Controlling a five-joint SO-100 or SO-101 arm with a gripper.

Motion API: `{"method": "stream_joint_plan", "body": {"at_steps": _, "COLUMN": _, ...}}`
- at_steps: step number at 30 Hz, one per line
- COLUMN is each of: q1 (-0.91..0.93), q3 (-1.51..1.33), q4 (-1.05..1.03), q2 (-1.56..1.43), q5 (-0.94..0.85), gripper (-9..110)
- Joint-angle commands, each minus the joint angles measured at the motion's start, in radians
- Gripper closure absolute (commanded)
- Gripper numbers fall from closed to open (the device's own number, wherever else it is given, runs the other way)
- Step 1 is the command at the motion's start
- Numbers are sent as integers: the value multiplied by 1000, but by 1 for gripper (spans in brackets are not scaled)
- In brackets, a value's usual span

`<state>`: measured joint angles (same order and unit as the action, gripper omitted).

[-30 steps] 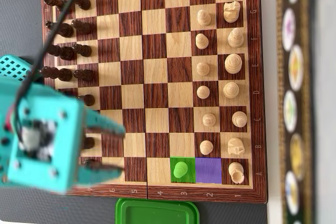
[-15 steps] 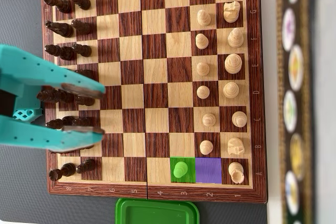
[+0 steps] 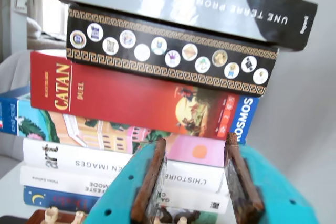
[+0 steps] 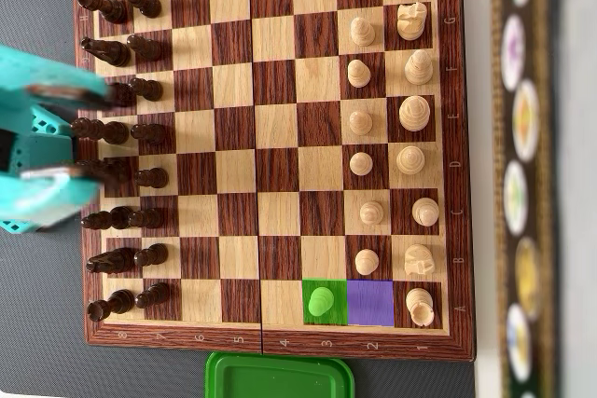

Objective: Play chess

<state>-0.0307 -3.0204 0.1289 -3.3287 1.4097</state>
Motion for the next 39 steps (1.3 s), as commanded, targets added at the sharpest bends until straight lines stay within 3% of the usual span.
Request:
{"method": "stream_joint_plan", "body": {"at_steps": 1, "q1": -12, "q3": 0, "q4": 149, "q2": -20, "q5": 6, "gripper": 85}}
{"method": "stream_joint_plan", "body": {"at_steps": 13, "q1": -8, "q3": -140, "q4": 857, "q2": -18, "q5": -2, "gripper": 85}}
{"method": "stream_joint_plan", "body": {"at_steps": 29, "q1": -8, "q3": -140, "q4": 1425, "q2": -18, "q5": -3, "gripper": 85}}
{"method": "stream_joint_plan", "body": {"at_steps": 39, "q1": -8, "q3": -140, "q4": 1629, "q2": -18, "q5": -3, "gripper": 85}}
